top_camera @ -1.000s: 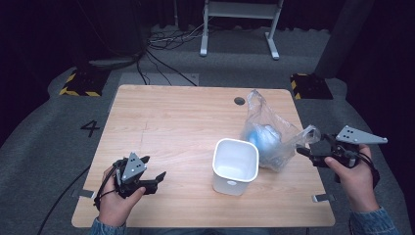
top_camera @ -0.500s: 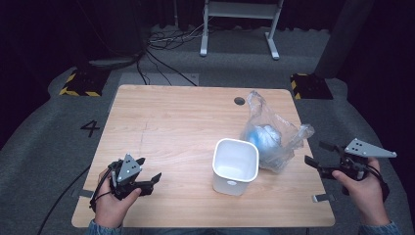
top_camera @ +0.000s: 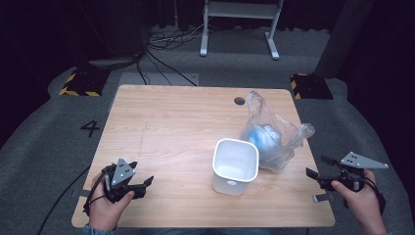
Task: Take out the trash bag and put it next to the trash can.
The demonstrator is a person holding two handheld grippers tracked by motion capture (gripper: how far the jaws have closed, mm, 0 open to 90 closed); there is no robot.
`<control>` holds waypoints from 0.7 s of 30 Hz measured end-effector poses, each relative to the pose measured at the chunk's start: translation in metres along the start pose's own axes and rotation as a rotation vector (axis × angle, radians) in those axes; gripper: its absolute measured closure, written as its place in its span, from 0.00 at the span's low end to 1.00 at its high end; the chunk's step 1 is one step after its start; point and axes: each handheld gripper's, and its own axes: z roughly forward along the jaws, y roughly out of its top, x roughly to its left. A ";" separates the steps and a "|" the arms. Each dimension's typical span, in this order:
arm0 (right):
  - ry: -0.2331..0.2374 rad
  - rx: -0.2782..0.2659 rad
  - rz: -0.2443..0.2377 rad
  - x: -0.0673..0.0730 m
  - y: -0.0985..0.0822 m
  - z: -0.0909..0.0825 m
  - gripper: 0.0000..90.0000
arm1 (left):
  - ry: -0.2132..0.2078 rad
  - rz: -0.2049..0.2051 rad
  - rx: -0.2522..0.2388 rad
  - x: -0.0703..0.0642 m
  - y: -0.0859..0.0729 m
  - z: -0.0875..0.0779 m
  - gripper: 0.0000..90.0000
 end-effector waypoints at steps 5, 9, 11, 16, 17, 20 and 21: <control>-0.016 0.055 -0.006 0.000 -0.013 0.008 0.17 | 0.015 0.018 0.047 0.007 -0.007 0.003 0.25; -0.011 0.089 -0.002 0.001 -0.023 0.014 0.17 | 0.021 0.010 0.084 0.012 -0.018 0.006 0.23; -0.009 0.109 -0.004 0.001 -0.026 0.018 0.17 | 0.023 0.009 0.090 0.013 -0.020 0.007 0.23; -0.003 0.164 -0.024 0.004 -0.032 0.024 0.17 | 0.016 -0.006 0.123 0.018 -0.030 0.010 0.22; -0.002 0.179 -0.028 0.004 -0.034 0.026 0.17 | 0.018 -0.005 0.126 0.020 -0.032 0.011 0.22; 0.008 0.202 -0.027 0.007 -0.040 0.033 0.17 | 0.014 -0.018 0.142 0.024 -0.038 0.013 0.22; 0.010 0.205 -0.027 0.008 -0.042 0.035 0.17 | 0.016 -0.020 0.146 0.025 -0.039 0.014 0.22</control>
